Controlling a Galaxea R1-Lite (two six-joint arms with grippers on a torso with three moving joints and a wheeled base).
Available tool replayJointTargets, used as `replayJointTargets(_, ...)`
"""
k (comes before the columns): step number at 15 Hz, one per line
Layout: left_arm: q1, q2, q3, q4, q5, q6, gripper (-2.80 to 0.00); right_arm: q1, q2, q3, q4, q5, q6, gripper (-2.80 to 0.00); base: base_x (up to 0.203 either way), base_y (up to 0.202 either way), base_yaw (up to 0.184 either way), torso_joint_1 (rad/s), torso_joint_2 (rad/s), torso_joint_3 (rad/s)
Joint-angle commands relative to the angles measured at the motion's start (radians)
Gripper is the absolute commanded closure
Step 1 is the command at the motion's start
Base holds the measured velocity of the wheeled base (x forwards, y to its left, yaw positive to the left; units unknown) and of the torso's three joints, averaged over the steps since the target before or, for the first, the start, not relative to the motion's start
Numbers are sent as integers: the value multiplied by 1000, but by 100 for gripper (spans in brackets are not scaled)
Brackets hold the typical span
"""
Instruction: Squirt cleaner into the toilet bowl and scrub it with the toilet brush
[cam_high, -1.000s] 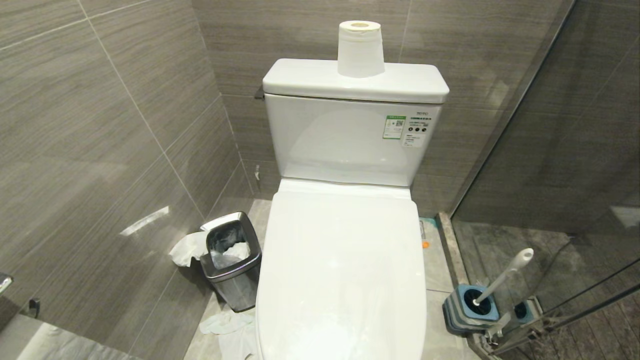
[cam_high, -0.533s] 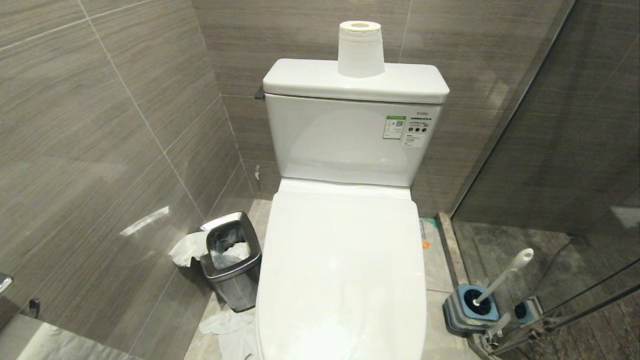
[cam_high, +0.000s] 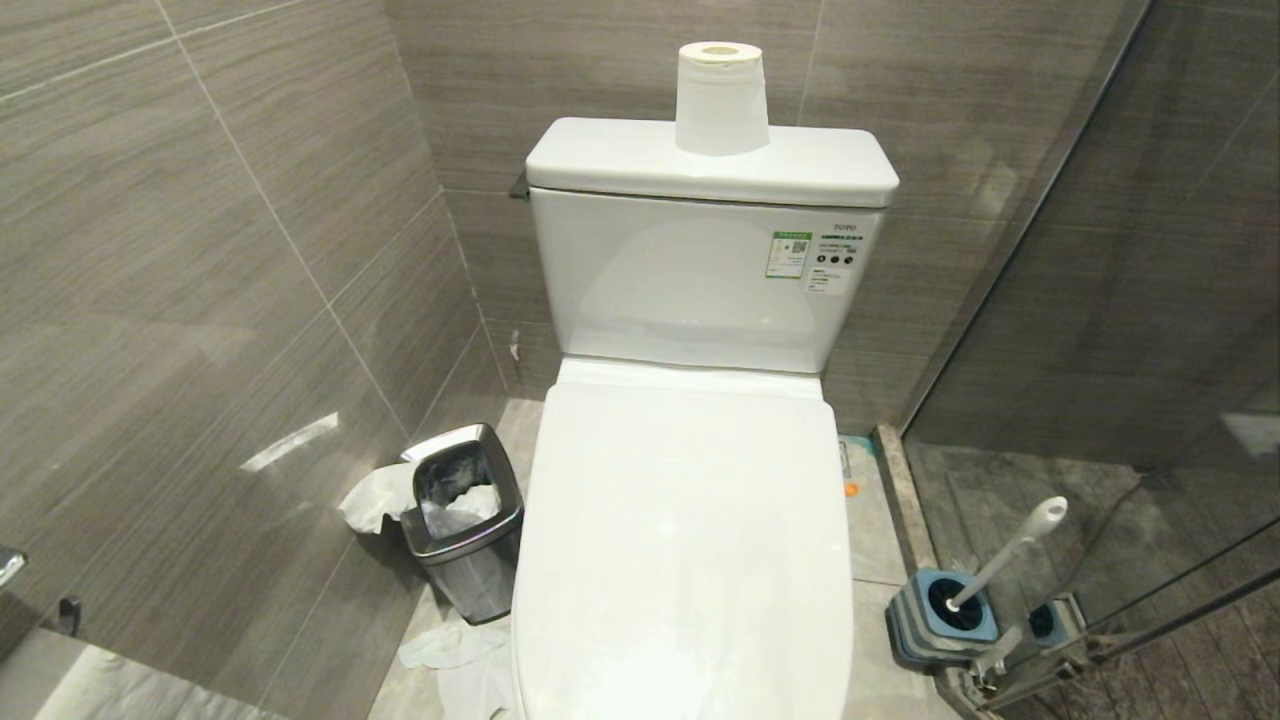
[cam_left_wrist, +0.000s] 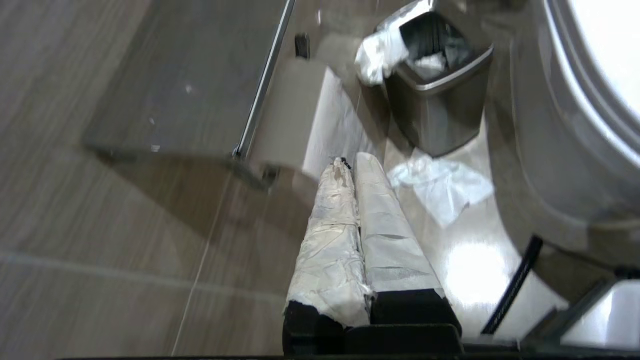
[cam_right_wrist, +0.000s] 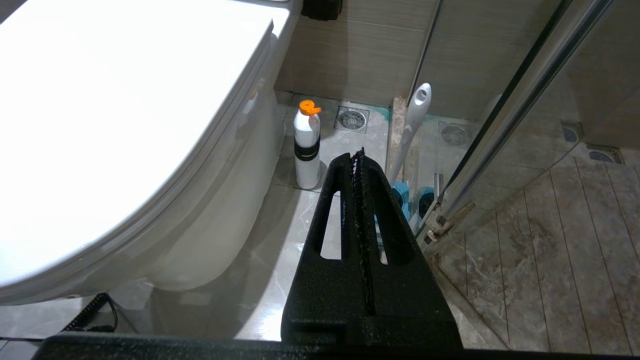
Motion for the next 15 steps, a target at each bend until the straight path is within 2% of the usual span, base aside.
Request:
replayJointTargets(1,0,-4,100,-174,-1,-7,0,0,0,0,0,0,0,0,0,0,0,0,0,0)
replayJointTargets(2,0,-4,122,-224,-3,-12,0,0,0,0,0,0,0,0,0,0,0,0,0,0)
replayJointTargets(5,-1,-4,120,-265,-8,-12,0,0,0,0,0,0,0,0,0,0,0,0,0,0)
replayJointTargets(7,0,-4,154,-346,-22,-14,0,0,0,0,0,0,0,0,0,0,0,0,0,0)
replayJointTargets(9,-1,-4,218,-441,-73,-14,0,0,0,0,0,0,0,0,0,0,0,0,0,0)
replayJointTargets(12,-1,-4,325,-609,-188,-18,0,0,0,0,0,0,0,0,0,0,0,0,0,0)
replayJointTargets(15,-1,-4,378,-679,-193,-17,0,0,0,0,0,0,0,0,0,0,0,0,0,0)
